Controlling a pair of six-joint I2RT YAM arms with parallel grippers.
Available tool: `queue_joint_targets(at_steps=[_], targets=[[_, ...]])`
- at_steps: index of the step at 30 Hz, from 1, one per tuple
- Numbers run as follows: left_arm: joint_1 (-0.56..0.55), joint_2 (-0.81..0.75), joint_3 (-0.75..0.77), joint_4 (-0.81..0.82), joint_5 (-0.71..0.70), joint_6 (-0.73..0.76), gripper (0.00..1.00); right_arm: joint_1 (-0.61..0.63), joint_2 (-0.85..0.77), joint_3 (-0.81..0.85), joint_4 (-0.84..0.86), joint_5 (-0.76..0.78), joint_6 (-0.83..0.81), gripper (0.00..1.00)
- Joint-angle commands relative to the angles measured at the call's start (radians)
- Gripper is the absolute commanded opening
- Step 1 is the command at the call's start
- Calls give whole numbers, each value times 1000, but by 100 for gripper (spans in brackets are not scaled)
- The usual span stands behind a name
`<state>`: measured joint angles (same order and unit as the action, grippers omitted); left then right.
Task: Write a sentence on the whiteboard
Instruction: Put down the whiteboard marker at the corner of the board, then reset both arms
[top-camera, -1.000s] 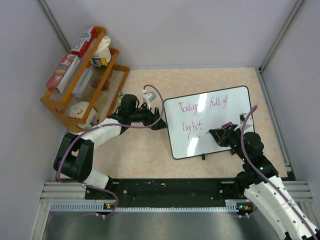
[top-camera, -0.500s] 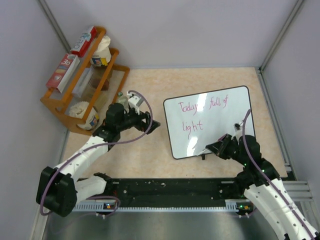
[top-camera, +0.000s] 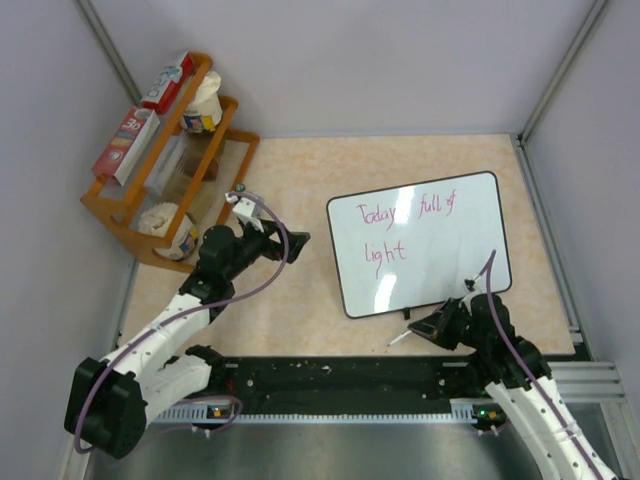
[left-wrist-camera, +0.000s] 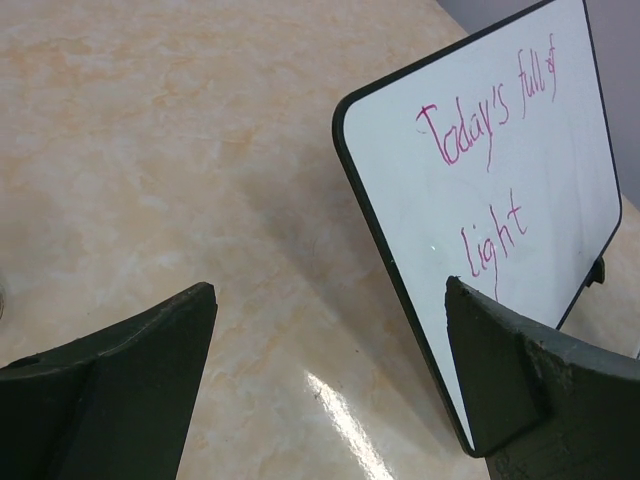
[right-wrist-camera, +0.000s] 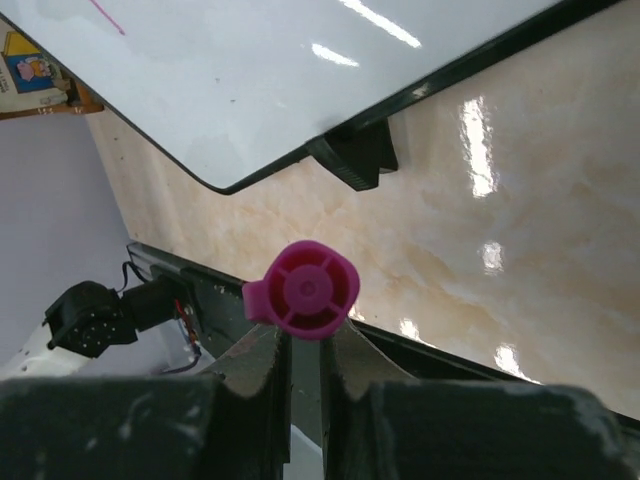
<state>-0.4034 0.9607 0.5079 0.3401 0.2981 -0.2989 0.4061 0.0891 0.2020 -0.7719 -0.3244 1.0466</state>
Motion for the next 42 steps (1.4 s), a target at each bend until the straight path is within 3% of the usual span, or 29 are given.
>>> queue_joint_targets(at_steps=[1, 6, 10, 13, 20, 21, 22, 33, 38, 42], targets=[[2, 24, 41, 37, -62, -62, 99, 10, -52, -51, -29, -21, 92, 5], [2, 16, 31, 54, -57, -62, 99, 8, -71, -67, -26, 27, 124, 20], [2, 15, 29, 57, -62, -63, 99, 8, -66, -41, -26, 60, 130, 53], [2, 13, 29, 56, -65, -65, 99, 8, -42, -18, -23, 79, 118, 67], [2, 10, 26, 59, -66, -69, 99, 8, 27, 69, -23, 128, 32, 82], [2, 9, 26, 59, -65, -71, 99, 8, 34, 100, -24, 149, 18, 95], [2, 9, 26, 59, -65, -69, 99, 8, 46, 115, -21, 162, 3, 99], [2, 9, 35, 39, -65, -13, 99, 8, 336, 378, 132, 321, -358, 99], [2, 4, 47, 1, -40, 55, 98, 8, 394, 406, 313, 430, -503, 99], [2, -19, 18, 26, -100, 57, 98, 7, 428, 369, 473, 524, -598, 99]])
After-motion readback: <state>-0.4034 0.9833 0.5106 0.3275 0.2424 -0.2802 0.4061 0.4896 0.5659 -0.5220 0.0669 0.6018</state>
